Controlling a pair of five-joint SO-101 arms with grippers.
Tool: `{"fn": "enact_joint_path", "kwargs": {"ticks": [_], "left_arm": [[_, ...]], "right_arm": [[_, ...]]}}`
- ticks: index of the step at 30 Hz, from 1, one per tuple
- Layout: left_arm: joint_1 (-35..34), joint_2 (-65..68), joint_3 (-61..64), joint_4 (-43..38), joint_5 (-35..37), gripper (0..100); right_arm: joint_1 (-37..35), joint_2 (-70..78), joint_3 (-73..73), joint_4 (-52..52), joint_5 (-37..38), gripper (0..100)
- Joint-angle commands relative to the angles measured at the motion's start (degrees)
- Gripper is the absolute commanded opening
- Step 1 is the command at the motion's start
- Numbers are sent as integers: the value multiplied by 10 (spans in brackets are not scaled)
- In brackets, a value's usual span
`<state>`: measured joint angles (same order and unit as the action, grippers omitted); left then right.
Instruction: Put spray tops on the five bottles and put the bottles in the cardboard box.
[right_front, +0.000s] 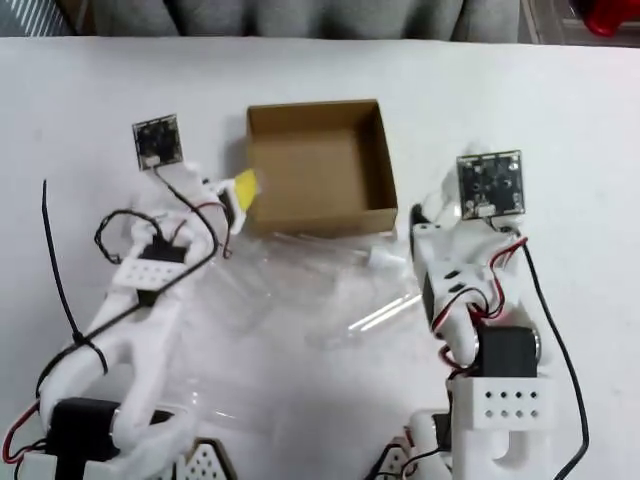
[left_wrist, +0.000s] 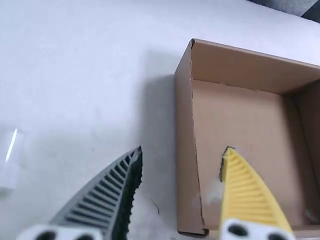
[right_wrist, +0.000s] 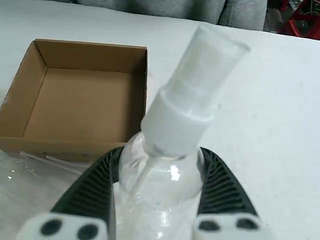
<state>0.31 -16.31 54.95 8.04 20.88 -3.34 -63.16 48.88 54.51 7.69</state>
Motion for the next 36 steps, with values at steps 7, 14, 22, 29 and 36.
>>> {"fn": "enact_joint_path", "kwargs": {"ticks": [7,14,22,29,36], "left_arm": [[0,-2,-16,-19,-7,251],[0,-2,-13,-31,-7,252],[5,-3,-11,-26,-7,249],[-36,-7,-17,-25,-4,249],[-64,-12,-7,-1,-5,249]], "right_arm": [[0,-20,-7,29,-6,16],[17,-16,4,10,-42,16],[-22,-20,40,-22,-57,16],[-86,-26,36,-17,-53,16],[-84,-59,41,4,-53,16]]}}
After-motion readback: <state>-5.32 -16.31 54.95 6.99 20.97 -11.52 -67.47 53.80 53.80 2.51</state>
